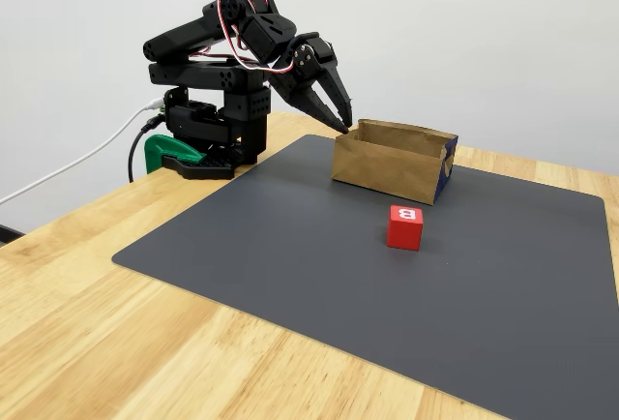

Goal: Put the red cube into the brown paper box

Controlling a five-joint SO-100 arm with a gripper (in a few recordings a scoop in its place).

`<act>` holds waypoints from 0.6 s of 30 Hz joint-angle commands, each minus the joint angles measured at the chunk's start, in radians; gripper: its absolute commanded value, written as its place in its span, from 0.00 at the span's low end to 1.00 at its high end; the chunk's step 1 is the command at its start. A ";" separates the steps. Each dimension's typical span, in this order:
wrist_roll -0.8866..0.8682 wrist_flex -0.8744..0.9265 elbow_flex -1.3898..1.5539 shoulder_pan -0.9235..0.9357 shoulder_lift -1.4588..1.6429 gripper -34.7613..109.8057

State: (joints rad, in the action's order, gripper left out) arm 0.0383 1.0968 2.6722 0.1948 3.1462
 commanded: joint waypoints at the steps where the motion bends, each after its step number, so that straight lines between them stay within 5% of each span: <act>1: 0.003 0.006 0.000 0.009 -0.005 0.24; 18: 0.021 0.006 0.000 -0.006 -0.005 0.24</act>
State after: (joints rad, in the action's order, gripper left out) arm 0.0399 1.0968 2.6722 0.1948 3.1462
